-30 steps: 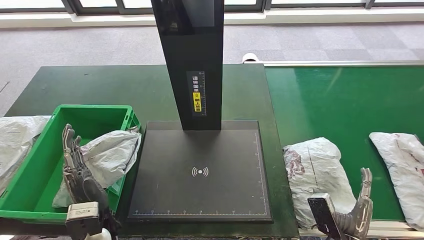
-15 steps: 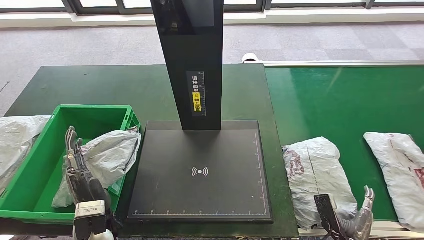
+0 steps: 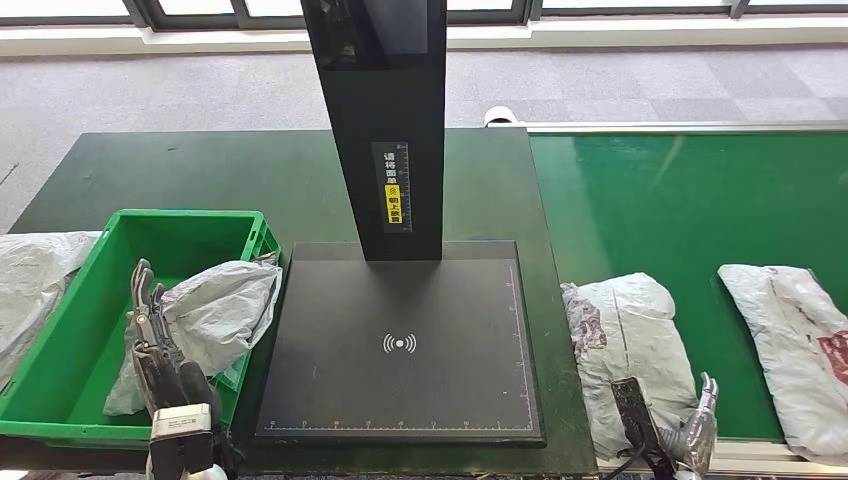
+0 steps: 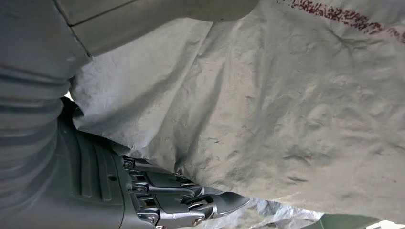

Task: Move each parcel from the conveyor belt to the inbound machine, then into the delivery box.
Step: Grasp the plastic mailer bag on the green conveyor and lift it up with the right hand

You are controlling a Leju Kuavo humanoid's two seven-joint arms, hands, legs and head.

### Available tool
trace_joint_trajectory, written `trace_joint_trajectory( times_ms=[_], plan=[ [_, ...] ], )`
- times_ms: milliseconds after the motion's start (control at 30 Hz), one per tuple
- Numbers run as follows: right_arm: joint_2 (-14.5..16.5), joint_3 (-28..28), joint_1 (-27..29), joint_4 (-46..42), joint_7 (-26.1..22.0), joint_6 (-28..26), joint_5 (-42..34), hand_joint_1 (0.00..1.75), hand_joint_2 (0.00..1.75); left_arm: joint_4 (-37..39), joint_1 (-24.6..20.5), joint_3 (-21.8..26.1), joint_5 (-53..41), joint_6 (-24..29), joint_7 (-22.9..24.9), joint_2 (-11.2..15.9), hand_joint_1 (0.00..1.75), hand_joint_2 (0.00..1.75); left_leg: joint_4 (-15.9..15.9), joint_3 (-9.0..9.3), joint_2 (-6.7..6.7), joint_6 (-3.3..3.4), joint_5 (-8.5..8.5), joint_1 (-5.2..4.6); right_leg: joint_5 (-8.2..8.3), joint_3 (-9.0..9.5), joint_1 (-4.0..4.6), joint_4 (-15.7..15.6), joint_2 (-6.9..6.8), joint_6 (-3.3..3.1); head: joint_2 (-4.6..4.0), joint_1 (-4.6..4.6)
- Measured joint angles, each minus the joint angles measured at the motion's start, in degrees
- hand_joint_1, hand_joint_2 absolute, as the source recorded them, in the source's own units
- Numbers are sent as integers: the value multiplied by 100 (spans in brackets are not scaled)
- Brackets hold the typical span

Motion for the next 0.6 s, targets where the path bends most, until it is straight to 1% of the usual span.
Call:
trace_joint_trajectory(
  times_ms=[333,433,467,567,600],
  plan=[
    [-75,0,-140,333,-8,9,-12,0,175,3,1,1,13,1,-1,0,0,0,0,0,1,0,0,0,0,2,1,0,0,0,0,0],
    [-79,1,-176,402,134,204,-2,0,175,8,0,-1,12,3,13,0,0,0,1,3,2,0,0,0,0,4,1,0,0,1,0,0],
    [-79,1,-193,430,205,283,5,20,175,10,-1,-3,11,5,26,0,0,0,1,5,3,0,0,0,0,5,1,0,1,1,0,0],
    [-81,2,-237,495,284,421,-25,151,175,26,-9,-26,10,16,81,1,0,0,3,12,5,0,-1,0,0,12,3,-1,3,1,0,0],
    [-81,2,-242,506,251,446,-73,175,175,34,-12,-41,9,21,94,3,0,0,4,14,5,1,-1,0,0,15,4,-1,3,1,0,0]
  ],
)
